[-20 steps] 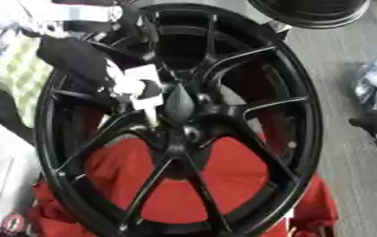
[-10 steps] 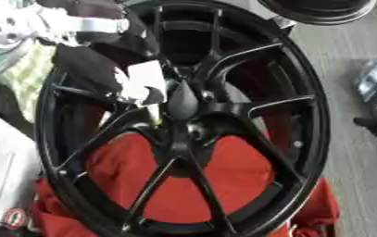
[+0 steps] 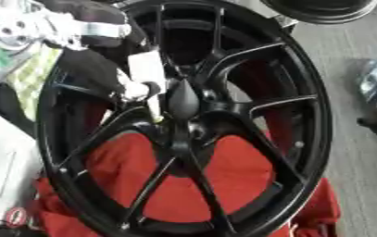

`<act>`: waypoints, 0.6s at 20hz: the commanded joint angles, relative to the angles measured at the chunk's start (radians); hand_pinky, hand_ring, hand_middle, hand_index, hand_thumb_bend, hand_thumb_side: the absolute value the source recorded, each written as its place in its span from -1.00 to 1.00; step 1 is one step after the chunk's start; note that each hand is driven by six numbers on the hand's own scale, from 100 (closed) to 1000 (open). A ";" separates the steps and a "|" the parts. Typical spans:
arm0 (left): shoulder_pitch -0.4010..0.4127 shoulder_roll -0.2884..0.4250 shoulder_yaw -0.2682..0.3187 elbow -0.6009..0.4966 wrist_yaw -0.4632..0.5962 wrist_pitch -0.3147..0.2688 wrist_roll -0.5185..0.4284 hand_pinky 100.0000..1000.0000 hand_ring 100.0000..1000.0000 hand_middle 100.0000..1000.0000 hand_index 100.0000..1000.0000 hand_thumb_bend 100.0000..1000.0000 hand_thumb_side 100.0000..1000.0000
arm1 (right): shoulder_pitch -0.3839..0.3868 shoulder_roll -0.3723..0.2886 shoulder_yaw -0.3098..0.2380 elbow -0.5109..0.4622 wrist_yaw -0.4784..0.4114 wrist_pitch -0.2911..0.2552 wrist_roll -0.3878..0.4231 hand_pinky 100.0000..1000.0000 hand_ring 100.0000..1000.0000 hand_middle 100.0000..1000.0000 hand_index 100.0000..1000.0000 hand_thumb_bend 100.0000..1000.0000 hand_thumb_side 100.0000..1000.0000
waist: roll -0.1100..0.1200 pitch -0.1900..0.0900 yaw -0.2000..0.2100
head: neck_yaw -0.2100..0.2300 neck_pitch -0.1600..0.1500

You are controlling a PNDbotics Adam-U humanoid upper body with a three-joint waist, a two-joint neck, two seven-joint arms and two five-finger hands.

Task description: Pull the pin out of the wheel hub.

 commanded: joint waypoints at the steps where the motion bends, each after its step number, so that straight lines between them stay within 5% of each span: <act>1: -0.015 0.018 0.024 -0.016 0.010 0.106 -0.086 0.35 0.25 -0.05 0.29 -0.99 0.15 | 0.000 -0.005 -0.002 -0.019 0.006 0.005 -0.005 0.95 0.50 0.16 0.42 -1.00 0.13 | 0.001 -0.020 0.001 | 0.001 0.003; 6: -0.019 0.024 0.053 -0.047 0.045 0.142 -0.069 0.27 0.14 -0.20 0.14 -1.00 -0.16 | 0.004 -0.003 -0.003 -0.019 0.011 0.011 -0.009 0.95 0.50 0.16 0.42 -1.00 0.13 | 0.000 -0.024 0.002 | 0.001 0.004; 7: -0.020 0.028 0.059 -0.055 0.053 0.149 -0.061 0.23 0.09 -0.30 0.03 -1.00 -0.43 | 0.005 -0.003 -0.004 -0.019 0.011 0.010 -0.010 0.95 0.50 0.16 0.42 -1.00 0.12 | 0.000 -0.025 0.003 | 0.000 0.004; 12: -0.015 0.056 0.093 -0.101 0.083 0.160 -0.023 0.18 0.03 -0.44 -0.19 -1.00 -0.69 | 0.008 -0.008 -0.005 -0.019 0.005 0.000 -0.007 0.95 0.50 0.16 0.42 -1.00 0.10 | -0.002 -0.029 0.003 | -0.003 0.004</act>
